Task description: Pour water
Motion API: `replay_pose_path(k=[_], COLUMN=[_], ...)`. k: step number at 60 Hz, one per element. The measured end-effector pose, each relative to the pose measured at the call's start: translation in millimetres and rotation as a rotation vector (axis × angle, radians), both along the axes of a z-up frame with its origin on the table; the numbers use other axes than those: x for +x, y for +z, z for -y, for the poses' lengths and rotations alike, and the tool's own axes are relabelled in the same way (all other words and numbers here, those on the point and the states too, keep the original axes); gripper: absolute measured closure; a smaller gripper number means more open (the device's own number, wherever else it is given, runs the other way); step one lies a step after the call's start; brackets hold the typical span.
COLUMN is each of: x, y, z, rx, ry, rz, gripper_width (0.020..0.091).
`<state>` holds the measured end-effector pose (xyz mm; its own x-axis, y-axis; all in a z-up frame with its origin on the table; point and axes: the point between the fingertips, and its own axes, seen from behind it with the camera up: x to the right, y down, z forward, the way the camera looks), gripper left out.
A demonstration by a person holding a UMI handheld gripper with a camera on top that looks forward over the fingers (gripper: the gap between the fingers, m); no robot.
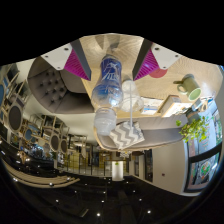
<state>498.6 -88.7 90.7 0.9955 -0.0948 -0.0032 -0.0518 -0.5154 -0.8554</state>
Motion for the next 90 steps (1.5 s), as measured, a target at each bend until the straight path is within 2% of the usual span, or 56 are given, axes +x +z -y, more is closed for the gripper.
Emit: replay_pose_path(k=[6,9,12,17,26,27,32,33,36,38,51,66,74,78,85,90], x=[9.3,12.0,10.0,12.8,12.2,12.2,11.6,11.5,12.1,12.4,6.8,-37.2,-92.2,-128.0,-184.8,-216.1], y=[-14.3,-22.9,-28.0,-31.8,-31.4,-31.5,-31.9,-31.7,-30.6,-29.0,4.5,107.7,162.1,176.5,182.8,166.1], z=[-29.3,-42.3,-46.6,-54.3,-55.1,-55.1,-54.8,-54.9,-53.7,-52.6,-54.8,-70.4,-89.0,-101.4,-120.3,-134.9], rx=[0.007,0.007,0.006,0.024,0.031,0.031,0.028,0.028,0.025,0.024,0.038,0.072,0.075,0.062,0.033,-0.017], ry=[-0.016,-0.012,-0.007,-0.002,-0.026,-0.026,-0.026,-0.024,-0.029,-0.030,-0.080,-0.094,-0.022,0.033,0.145,0.235], rz=[-0.022,-0.033,-0.030,-0.007,-0.040,-0.041,-0.040,-0.038,-0.023,-0.005,0.120,0.536,0.882,1.086,1.389,1.581], gripper_width=[0.0259,0.0287,0.0365,0.0565,0.0635,0.0670,0.0703,0.0735,0.0740,0.0781,0.0783,0.0781,0.0784,0.0783,0.0784,0.0786])
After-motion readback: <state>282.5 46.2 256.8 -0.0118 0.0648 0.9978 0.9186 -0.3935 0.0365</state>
